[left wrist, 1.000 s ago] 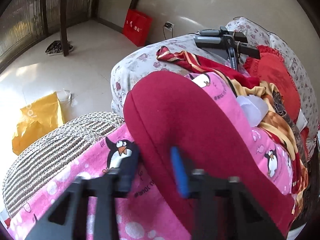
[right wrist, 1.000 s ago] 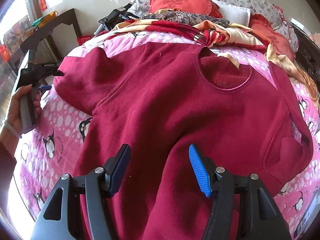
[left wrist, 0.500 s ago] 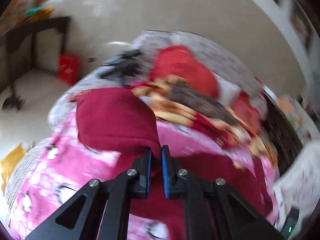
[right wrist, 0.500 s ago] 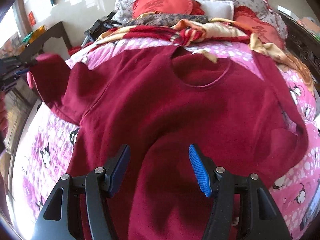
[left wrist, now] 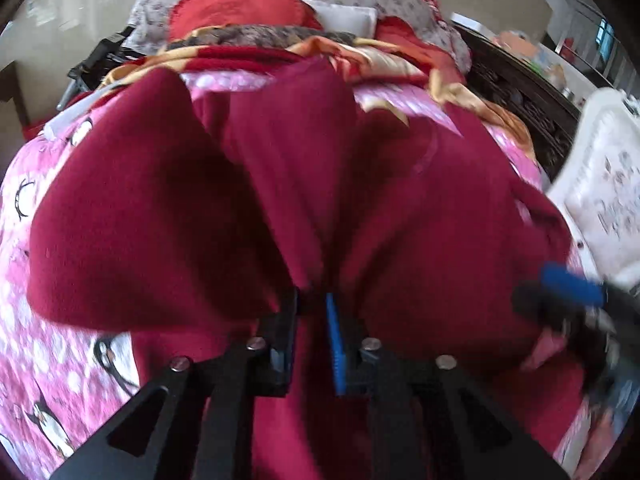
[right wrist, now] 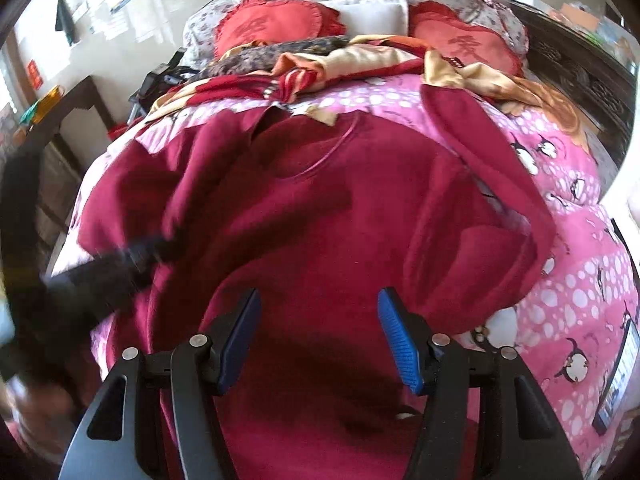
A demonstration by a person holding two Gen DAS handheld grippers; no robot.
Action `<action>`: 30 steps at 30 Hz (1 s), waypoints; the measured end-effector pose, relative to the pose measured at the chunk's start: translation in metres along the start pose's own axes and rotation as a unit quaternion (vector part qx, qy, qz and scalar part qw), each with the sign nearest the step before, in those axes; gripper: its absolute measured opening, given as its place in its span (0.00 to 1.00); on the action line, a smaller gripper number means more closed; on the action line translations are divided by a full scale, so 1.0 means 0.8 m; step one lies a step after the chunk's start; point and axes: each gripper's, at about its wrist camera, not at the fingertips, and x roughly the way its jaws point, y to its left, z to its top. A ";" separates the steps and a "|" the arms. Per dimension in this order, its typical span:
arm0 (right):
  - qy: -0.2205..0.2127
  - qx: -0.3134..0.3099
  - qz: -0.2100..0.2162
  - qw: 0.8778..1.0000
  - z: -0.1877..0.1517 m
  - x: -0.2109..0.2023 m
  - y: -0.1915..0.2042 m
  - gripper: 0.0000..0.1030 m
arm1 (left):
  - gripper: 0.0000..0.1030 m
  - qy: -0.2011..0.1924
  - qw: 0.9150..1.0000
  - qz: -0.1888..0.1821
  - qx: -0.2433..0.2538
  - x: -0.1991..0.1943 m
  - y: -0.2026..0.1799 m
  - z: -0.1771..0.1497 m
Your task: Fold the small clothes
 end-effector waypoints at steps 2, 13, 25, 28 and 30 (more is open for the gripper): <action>-0.006 -0.001 0.000 1.000 0.004 -0.003 -0.002 0.35 | 0.48 0.001 1.000 -0.007 0.009 -0.015 0.004 -0.010; -0.001 0.005 0.053 0.999 0.043 0.023 0.008 0.35 | 0.69 -0.069 0.990 0.118 0.026 -0.093 0.087 -0.047; 0.045 -0.007 0.040 0.998 0.086 0.118 0.015 0.00 | 0.69 -0.033 0.988 0.149 -0.022 -0.068 0.123 -0.052; -0.016 -0.023 0.049 0.998 0.084 0.081 0.014 0.00 | 0.69 -0.027 0.987 0.159 -0.018 -0.058 0.120 -0.048; -0.048 -0.018 0.051 0.997 0.083 0.045 -0.001 0.00 | 0.69 -0.020 0.986 0.164 -0.022 -0.049 0.121 -0.046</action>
